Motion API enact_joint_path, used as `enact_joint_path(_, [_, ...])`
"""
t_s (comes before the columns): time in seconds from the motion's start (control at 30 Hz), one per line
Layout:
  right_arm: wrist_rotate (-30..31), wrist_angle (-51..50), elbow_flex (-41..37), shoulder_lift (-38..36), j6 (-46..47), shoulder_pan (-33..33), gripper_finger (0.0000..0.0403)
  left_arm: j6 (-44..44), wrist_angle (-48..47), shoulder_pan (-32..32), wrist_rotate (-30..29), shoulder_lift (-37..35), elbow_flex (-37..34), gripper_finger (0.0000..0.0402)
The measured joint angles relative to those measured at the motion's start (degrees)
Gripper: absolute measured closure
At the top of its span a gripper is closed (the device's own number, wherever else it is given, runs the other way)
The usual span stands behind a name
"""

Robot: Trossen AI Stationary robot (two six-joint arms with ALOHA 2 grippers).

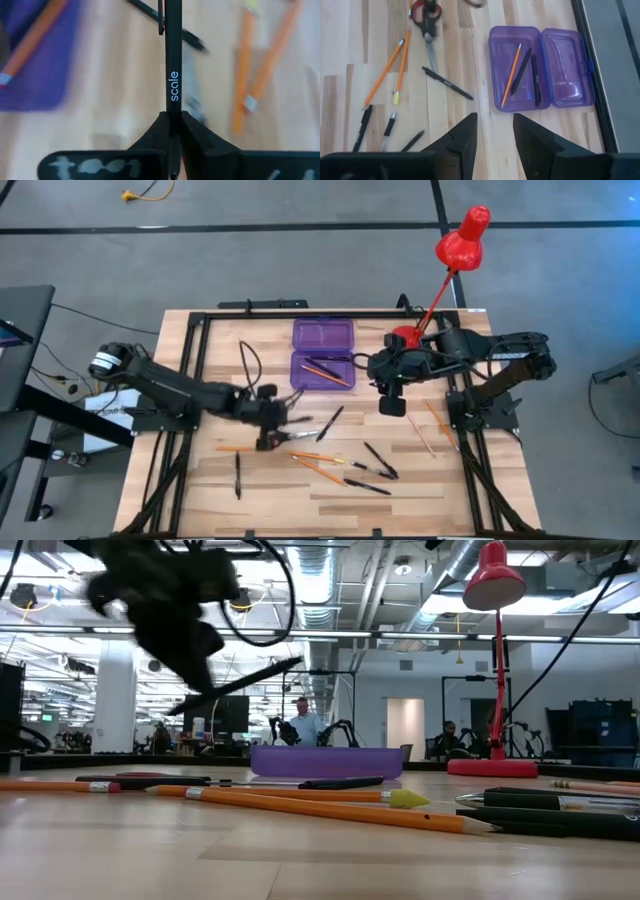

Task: Pick & place school supplies into a supply box
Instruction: Put the black pen into the purple supply box

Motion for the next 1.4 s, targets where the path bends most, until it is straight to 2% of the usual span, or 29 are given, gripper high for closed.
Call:
enact_joint_path(0.27, [0.0, -0.6, 0.0, 0.0, 2.0, 1.2, 0.0282, 8.9, 1.5, 14.1, -2.1, 2.0, 4.3, 0.0397])
enact_joint_path(0.43, [0.0, -0.3, 0.0, 0.0, 2.6, 1.3, 0.0282, 16.2, 1.3, 20.3, -1.6, 7.5, 10.8, 0.0397])
enact_joint_path(0.53, [0.0, -0.2, 0.0, 0.0, 3.2, 1.3, 0.0282, 19.9, -1.1, 22.6, 0.6, 12.6, 15.1, 0.0397])
enact_joint_path(0.73, [0.2, -0.2, 0.0, 0.0, 4.5, 1.3, 0.0282, 22.9, -4.6, 23.7, 2.6, 22.0, 24.0, 0.0391])
enact_joint_path(0.97, [0.2, -0.5, 0.0, 0.0, 4.5, 2.6, 0.0282, 25.3, -9.8, 23.9, -3.9, 28.9, 30.8, 0.0349])
enact_joint_path(1.23, [0.3, -0.4, 0.0, 0.0, 4.5, 4.0, 0.0282, 25.4, -12.3, 23.8, -2.7, 29.8, 33.0, 0.0281])
enact_joint_path(1.4, [0.2, 1.8, -1.6, 0.9, 0.8, 3.9, 0.0282, 23.6, -18.5, 23.3, 1.6, 26.3, 33.1, 0.0257])
